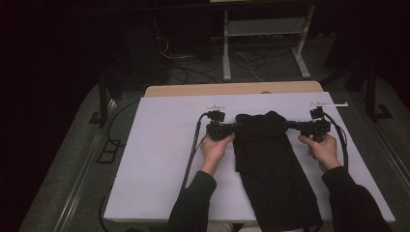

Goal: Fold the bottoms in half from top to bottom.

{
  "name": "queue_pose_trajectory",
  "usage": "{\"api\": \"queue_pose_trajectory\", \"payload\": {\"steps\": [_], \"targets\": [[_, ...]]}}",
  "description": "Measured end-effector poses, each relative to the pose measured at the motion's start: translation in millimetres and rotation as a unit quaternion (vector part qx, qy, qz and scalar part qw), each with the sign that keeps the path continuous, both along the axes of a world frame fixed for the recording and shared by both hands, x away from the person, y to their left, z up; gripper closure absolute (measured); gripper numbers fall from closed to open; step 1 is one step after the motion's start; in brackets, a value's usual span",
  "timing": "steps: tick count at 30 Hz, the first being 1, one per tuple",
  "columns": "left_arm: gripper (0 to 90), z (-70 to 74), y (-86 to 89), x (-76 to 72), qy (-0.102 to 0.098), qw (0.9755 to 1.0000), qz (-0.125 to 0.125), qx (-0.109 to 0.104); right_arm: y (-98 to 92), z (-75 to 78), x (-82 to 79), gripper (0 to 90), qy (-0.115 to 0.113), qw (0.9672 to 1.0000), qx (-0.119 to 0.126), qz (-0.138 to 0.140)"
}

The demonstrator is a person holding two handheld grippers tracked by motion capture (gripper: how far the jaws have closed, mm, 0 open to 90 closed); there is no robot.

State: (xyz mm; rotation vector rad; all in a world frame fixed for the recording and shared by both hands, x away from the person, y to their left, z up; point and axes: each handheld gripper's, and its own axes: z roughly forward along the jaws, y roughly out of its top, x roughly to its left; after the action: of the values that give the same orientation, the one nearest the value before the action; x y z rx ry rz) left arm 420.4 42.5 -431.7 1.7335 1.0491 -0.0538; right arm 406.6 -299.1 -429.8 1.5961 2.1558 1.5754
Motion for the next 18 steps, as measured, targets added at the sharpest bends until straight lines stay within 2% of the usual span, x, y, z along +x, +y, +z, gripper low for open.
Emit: {"api": "queue_pose_trajectory", "payload": {"steps": [18], "targets": [[85.8,5.5,1.5,-28.5,-0.016,0.9996,-0.020,-0.006,-7.1,6.7,-25.1,84.0,0.000,0.9999,0.002,0.014]]}}
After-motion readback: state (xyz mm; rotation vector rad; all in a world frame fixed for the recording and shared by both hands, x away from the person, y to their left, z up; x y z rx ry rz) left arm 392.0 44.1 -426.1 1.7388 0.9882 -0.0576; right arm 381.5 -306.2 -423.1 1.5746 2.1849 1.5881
